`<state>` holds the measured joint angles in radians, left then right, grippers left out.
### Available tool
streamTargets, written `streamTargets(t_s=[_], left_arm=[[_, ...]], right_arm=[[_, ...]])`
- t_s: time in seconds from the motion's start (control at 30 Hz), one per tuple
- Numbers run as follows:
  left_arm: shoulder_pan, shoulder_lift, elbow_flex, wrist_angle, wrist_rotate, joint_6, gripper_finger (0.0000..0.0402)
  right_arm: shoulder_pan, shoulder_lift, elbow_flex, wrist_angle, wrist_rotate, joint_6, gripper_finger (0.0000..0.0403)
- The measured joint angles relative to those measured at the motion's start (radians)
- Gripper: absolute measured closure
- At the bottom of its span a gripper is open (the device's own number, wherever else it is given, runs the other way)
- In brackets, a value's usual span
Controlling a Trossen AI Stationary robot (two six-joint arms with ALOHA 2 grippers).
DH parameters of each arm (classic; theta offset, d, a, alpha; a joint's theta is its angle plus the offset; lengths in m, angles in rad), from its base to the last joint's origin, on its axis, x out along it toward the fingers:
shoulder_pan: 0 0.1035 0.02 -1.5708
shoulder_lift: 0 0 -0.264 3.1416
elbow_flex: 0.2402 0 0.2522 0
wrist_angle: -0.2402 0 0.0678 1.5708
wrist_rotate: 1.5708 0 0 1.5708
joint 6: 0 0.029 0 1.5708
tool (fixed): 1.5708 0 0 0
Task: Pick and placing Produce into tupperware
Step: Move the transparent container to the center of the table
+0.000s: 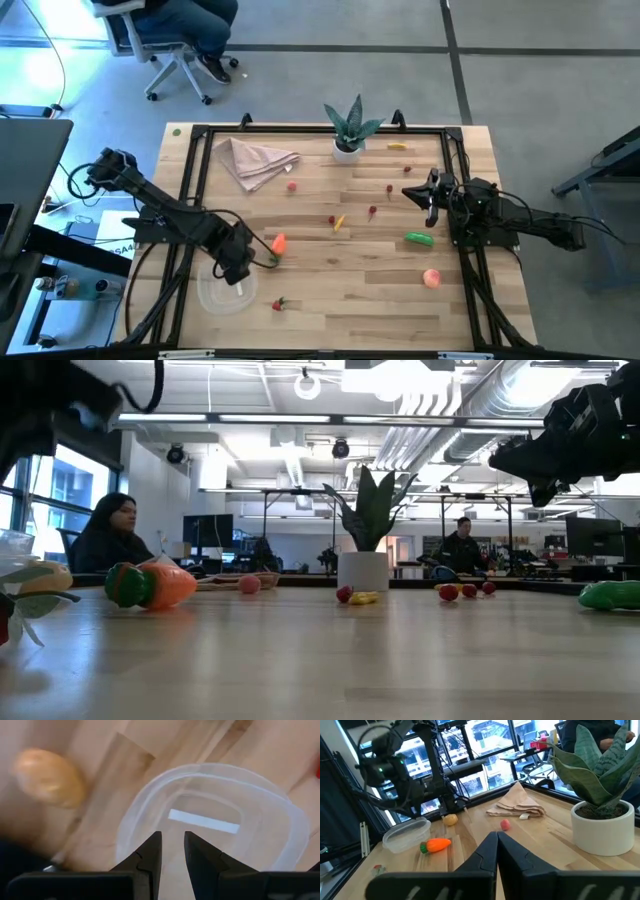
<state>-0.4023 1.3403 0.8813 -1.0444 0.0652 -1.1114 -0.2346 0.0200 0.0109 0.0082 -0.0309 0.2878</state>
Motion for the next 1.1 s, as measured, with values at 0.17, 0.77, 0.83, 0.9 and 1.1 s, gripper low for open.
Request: streamTargets(t_s=[0.17, 0.77, 0.83, 0.9, 1.1], left_arm=[[0.003, 0.024, -0.101, 0.202, 0.11, 0.004, 0.033], [0.121, 0.221, -0.115, 0.465, 0.014, 0.216, 0.033], [0.153, 0.232, -0.114, 0.5, 0.032, 0.262, 0.033], [0.184, 0.244, -0.114, 0.542, 0.057, 0.306, 0.033], [0.265, 0.25, -0.073, 0.543, 0.068, 0.41, 0.033]], right_arm=[[0.0, 0.0, 0.0, 0.0, -0.004, 0.0, 0.0402], [0.0, 0.009, 0.0, 0.002, -0.007, -0.035, 0.0402], [0.0, 0.01, 0.0, 0.002, -0.007, -0.04, 0.0402], [0.0, 0.011, 0.0, 0.002, -0.007, -0.042, 0.0402], [0.0, 0.013, 0.0, 0.002, -0.007, -0.035, 0.0402]])
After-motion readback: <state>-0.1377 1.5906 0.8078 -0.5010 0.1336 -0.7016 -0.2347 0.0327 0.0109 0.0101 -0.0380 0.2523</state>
